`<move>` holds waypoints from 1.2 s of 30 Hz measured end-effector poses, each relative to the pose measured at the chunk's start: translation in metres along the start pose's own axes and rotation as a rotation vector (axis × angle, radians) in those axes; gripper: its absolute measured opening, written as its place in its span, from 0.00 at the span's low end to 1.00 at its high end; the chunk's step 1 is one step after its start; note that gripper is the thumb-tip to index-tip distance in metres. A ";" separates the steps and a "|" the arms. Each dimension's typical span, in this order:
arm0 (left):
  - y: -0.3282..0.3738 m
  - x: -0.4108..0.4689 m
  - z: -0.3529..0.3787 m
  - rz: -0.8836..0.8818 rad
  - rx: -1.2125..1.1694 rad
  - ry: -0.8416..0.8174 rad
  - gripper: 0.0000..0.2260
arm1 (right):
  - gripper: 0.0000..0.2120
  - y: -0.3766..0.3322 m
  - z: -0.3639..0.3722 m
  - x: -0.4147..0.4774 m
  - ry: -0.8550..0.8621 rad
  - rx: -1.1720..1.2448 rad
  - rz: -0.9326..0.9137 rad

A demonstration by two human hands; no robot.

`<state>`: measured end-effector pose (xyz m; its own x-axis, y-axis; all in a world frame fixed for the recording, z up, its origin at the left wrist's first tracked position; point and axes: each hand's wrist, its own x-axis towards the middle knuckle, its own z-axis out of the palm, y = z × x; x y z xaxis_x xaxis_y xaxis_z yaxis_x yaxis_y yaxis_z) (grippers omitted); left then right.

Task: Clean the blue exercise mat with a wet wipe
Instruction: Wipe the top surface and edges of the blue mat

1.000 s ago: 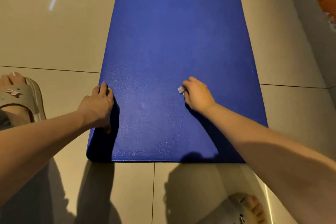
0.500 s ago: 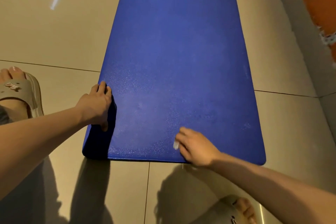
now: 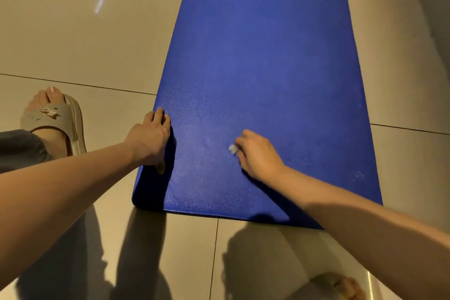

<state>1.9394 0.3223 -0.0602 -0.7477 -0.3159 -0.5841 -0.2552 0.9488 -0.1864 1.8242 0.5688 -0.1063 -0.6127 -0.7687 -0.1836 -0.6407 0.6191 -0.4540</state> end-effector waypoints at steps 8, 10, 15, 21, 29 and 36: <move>-0.005 -0.001 0.004 0.003 -0.078 0.009 0.68 | 0.07 -0.014 0.018 -0.072 -0.293 -0.068 -0.365; -0.004 0.000 0.004 0.001 -0.084 0.008 0.68 | 0.09 -0.004 0.014 -0.039 -0.166 -0.081 -0.354; -0.007 0.000 0.006 0.006 -0.085 0.020 0.67 | 0.08 0.016 -0.008 0.052 0.212 0.090 0.112; -0.008 0.001 0.006 0.021 -0.045 0.037 0.67 | 0.19 -0.023 0.017 0.010 0.116 0.160 0.082; -0.008 0.001 0.006 0.025 -0.062 0.051 0.65 | 0.04 -0.023 0.030 -0.028 -0.030 -0.015 -0.396; -0.010 0.000 0.007 0.019 -0.087 0.039 0.66 | 0.06 0.016 0.008 0.064 0.324 -0.095 0.095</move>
<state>1.9459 0.3131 -0.0641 -0.7758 -0.3000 -0.5551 -0.2923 0.9505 -0.1052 1.7784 0.5282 -0.1329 -0.7771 -0.6252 0.0718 -0.6043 0.7095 -0.3624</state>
